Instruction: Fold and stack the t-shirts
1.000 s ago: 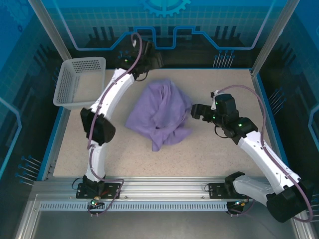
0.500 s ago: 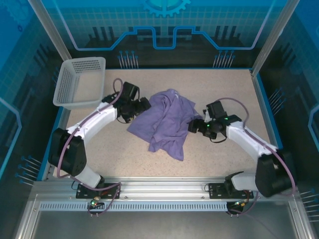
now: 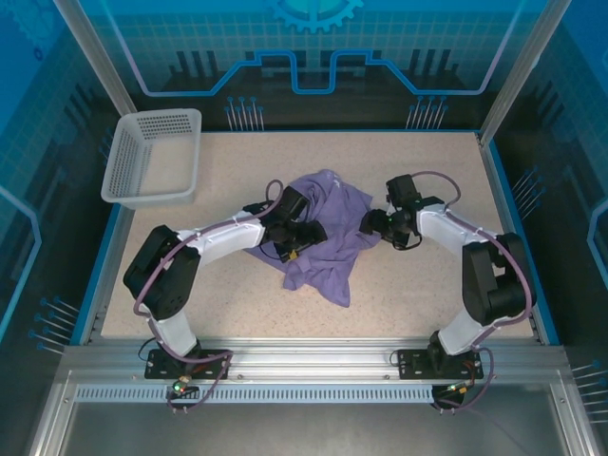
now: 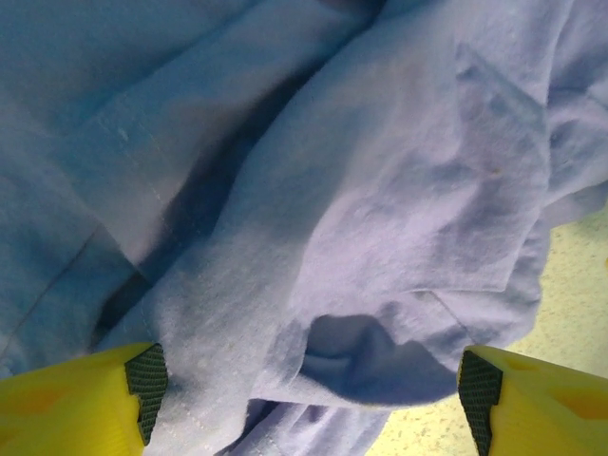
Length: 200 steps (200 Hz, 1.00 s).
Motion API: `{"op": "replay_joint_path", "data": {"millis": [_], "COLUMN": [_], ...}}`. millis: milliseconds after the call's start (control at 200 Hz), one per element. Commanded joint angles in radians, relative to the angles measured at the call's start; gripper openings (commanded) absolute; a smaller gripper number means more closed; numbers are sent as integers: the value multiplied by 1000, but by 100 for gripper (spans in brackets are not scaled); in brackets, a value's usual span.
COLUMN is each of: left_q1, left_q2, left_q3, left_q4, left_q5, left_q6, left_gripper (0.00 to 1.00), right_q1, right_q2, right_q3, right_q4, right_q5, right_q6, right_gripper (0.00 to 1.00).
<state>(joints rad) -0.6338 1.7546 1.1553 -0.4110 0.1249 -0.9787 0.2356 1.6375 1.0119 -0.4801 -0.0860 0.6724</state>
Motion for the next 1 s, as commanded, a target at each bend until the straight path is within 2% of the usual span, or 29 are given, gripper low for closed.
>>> {"op": "replay_joint_path", "data": {"millis": [0, 170, 280, 320, 415, 515, 645, 690, 725, 770, 855, 895, 995], "left_q1": [-45, -80, -81, -80, -80, -80, -79, -80, -80, -80, -80, -82, -106], "left_q2": [-39, -56, -54, -47, -34, -33, -35, -35, -34, -36, -52, -63, -81], "left_q3": [-1, -53, -65, -58, -43, -27, -13, -7, -2, 3, 3, 0, -11], "left_q4": [-67, -59, -42, -42, -41, -48, -55, -58, -61, -78, -117, -138, -170], "left_q5": [-103, -125, -125, -125, -130, -143, -152, -151, -146, -145, -166, -179, -215], "left_q6": [-23, -44, -34, -28, -12, 0, 15, 19, 21, 28, 40, 43, 35], "left_gripper": [80, 77, 69, 63, 39, 20, 5, 9, 21, 41, 60, 64, 66], "right_q1": [-48, -53, -65, -68, -75, -75, -75, -76, -75, -75, -75, -76, -75], "right_q2": [71, 153, 203, 223, 239, 200, 151, 133, 123, 114, 100, 98, 92], "right_q3": [39, 91, 113, 121, 122, 103, 102, 98, 97, 97, 91, 88, 82], "right_q4": [9, 36, 49, 53, 65, 79, 65, 64, 63, 53, 52, 51, 52], "right_q5": [5, -17, -29, -46, -74, -65, -64, -66, -66, -64, -66, -68, -73], "right_q6": [13, -23, -27, -27, -27, -29, -47, -51, -53, -55, -62, -63, -65], "right_gripper": [72, 64, 52, 43, 23, 16, 9, 8, 8, 8, 8, 8, 8]}}
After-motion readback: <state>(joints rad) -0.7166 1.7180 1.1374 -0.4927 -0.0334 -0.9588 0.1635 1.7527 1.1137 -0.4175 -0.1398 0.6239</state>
